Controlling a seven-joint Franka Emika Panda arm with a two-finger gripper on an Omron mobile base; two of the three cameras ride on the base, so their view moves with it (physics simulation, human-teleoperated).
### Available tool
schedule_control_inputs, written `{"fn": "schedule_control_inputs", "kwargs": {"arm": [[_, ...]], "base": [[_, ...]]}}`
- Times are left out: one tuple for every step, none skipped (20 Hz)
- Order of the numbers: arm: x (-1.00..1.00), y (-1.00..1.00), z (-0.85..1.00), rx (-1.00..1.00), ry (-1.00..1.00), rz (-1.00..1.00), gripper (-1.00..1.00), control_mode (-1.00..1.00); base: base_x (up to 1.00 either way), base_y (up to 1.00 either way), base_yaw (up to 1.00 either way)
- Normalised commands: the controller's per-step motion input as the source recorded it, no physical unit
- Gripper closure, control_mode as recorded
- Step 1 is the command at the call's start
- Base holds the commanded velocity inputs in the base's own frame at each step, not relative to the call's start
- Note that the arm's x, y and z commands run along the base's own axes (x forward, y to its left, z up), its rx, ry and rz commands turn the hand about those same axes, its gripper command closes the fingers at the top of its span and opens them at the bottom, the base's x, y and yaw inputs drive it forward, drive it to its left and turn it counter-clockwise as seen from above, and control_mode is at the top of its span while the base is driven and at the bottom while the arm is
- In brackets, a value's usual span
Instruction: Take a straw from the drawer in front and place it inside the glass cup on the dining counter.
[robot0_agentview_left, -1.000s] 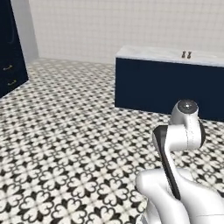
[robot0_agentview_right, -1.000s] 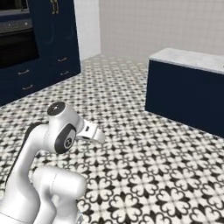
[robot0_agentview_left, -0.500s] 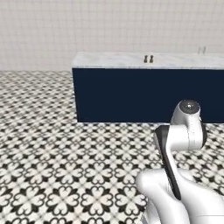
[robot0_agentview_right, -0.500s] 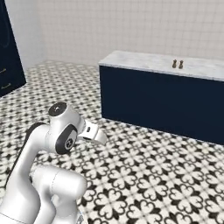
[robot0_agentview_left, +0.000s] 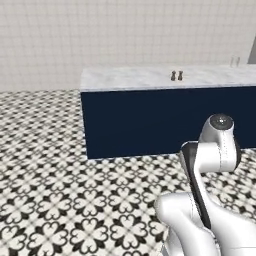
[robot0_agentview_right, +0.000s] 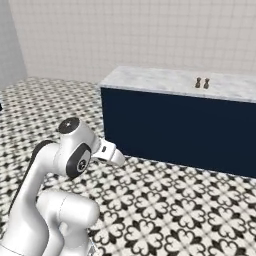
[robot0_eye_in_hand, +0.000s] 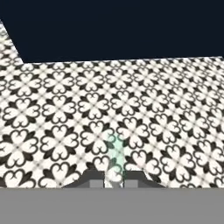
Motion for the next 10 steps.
{"fn": "schedule_control_inputs", "kwargs": {"arm": [[0.0,0.0,0.0,0.0,0.0,0.0,1.0,1.0],[0.0,0.0,0.0,0.0,0.0,0.0,1.0,1.0],[0.0,0.0,0.0,0.0,0.0,0.0,1.0,1.0],[0.0,0.0,0.0,0.0,0.0,0.0,1.0,1.0],[0.0,0.0,0.0,0.0,0.0,0.0,1.0,1.0],[0.0,0.0,0.0,0.0,0.0,0.0,1.0,1.0],[0.0,0.0,0.0,0.0,0.0,0.0,1.0,1.0],[0.0,0.0,0.0,0.0,0.0,0.0,1.0,1.0],[0.0,0.0,0.0,0.0,0.0,0.0,1.0,1.0],[0.0,0.0,0.0,0.0,0.0,0.0,1.0,1.0]], "base": [[1.0,1.0,-0.05],[1.0,1.0,-0.03],[1.0,1.0,-0.03],[1.0,1.0,-0.03],[1.0,1.0,-0.03],[1.0,1.0,-0.04],[1.0,1.0,-0.05],[1.0,1.0,-0.07],[1.0,1.0,-0.08],[1.0,0.96,-0.1]]}}
